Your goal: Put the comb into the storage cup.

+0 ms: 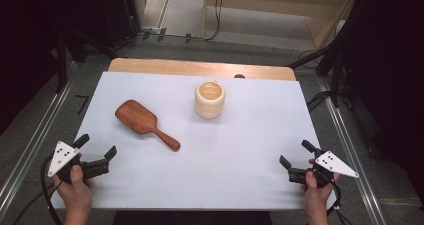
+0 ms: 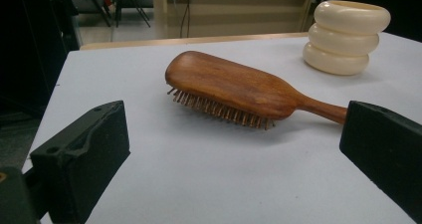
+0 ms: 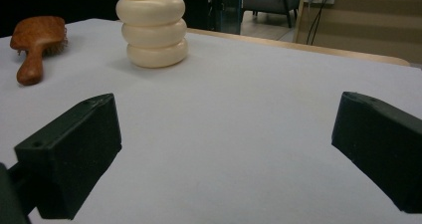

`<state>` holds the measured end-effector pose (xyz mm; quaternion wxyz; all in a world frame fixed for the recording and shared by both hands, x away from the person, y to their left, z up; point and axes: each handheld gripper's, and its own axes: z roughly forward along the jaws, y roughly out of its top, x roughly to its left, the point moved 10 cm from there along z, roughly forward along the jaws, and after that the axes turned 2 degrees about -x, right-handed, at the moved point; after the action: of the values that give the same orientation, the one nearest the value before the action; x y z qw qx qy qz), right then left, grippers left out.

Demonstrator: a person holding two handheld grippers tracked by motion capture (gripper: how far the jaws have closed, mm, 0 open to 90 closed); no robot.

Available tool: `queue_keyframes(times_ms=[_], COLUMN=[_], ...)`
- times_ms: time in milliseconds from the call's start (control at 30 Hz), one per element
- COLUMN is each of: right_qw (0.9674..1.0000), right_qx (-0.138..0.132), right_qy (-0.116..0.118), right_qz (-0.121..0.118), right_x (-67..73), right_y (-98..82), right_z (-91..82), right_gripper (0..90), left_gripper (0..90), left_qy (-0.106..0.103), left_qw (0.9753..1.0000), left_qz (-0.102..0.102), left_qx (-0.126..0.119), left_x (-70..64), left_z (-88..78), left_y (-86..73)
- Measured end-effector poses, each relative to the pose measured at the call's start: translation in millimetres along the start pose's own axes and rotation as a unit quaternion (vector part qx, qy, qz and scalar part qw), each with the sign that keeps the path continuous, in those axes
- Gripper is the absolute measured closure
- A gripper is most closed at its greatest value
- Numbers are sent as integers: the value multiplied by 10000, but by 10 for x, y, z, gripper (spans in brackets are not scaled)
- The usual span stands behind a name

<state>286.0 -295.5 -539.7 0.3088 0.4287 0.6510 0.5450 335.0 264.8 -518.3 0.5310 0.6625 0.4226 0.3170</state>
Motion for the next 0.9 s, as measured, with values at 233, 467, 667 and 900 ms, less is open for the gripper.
queue_keyframes(times_ms=[233, 467, 667, 900], right_qw=[10000, 10000, 10000, 10000], right_qx=[-14, -7, 25, 33], right_qy=[14, 17, 27, 42], right_qz=[-45, -13, -39, -28], right_x=[15, 19, 30, 33], right_y=[1, -4, -9, -12], right_z=[2, -4, 9, 13], right_gripper=[0, 0, 0, 0], left_gripper=[30, 397, 715, 890], left_qy=[-280, -417, -664, -900], left_qw=[9993, 9988, 9975, 9949], left_qz=[-164, -17, 207, 332], left_qx=[-180, -238, 119, 296], left_x=[-81, -270, -451, -606], left_z=[-32, -14, 127, 321], left_y=[97, 272, 399, 517])
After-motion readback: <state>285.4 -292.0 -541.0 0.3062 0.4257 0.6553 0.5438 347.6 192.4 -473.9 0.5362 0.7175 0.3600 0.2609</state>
